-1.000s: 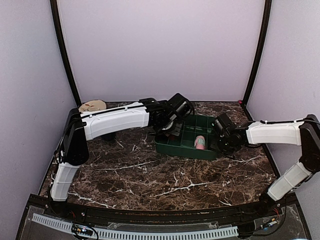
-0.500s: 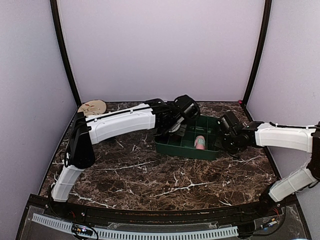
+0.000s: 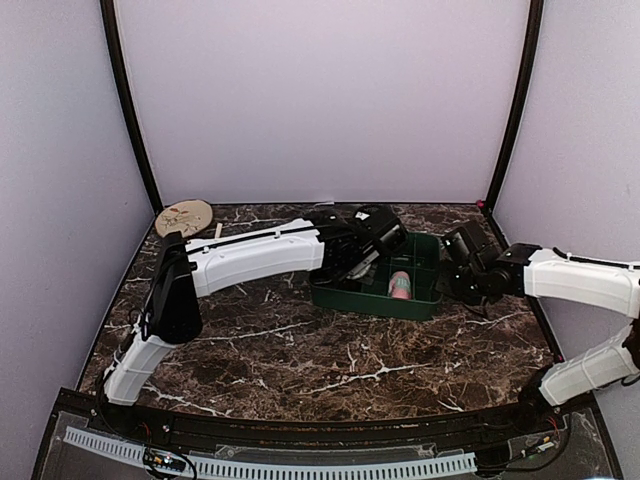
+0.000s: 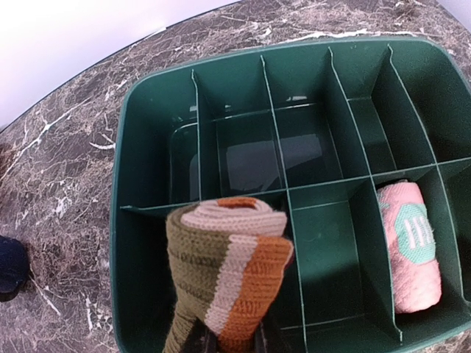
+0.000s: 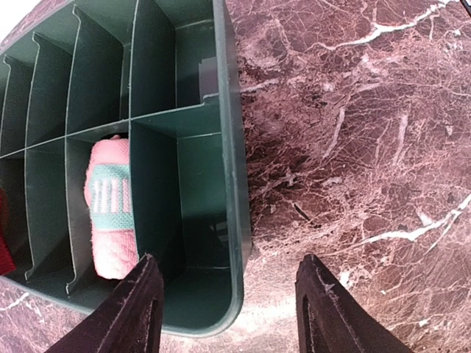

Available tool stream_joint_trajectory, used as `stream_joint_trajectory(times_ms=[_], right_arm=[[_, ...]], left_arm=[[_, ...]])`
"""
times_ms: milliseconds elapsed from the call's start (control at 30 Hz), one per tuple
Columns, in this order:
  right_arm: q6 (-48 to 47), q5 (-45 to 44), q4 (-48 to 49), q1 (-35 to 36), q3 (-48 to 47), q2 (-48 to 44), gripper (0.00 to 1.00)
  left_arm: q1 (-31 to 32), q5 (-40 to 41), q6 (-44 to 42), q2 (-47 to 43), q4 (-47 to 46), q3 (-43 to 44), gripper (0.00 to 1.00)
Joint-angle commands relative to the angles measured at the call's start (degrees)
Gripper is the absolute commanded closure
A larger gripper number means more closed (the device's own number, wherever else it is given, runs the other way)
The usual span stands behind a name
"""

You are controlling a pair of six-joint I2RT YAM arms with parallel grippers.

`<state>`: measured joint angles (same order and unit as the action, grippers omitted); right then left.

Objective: Roll the socks
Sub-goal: Place the sock in the storage box.

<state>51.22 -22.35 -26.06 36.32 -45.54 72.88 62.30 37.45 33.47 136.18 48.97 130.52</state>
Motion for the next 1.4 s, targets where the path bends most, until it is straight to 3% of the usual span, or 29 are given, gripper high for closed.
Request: stream_joint_trajectory(times_ms=[0,333,733,1367], right_arm=[[-1.46,-0.29,0.30,0.24,1.50,-2.28,0.43],[-2.85,0.64,0.94,0.18,2.38,-3.89,0.43],[-4.70,1.02,1.11,-0.49,1.46,-2.86,0.43],[-6.04,1.61,1.39,-1.54,-0.25,-1.22,0.43]], left_arm=[[0.84,3.34,0.40,1.68,2.66,2.91,1.00],[1.36,6.10,-2.04,4.78,2.30,5.43,1.00],[1.23,3.92,-1.69,6.55,1.27,5.85,1.00],[0.03,-3.47,6.32,7.61,1.73,4.97,1.00]])
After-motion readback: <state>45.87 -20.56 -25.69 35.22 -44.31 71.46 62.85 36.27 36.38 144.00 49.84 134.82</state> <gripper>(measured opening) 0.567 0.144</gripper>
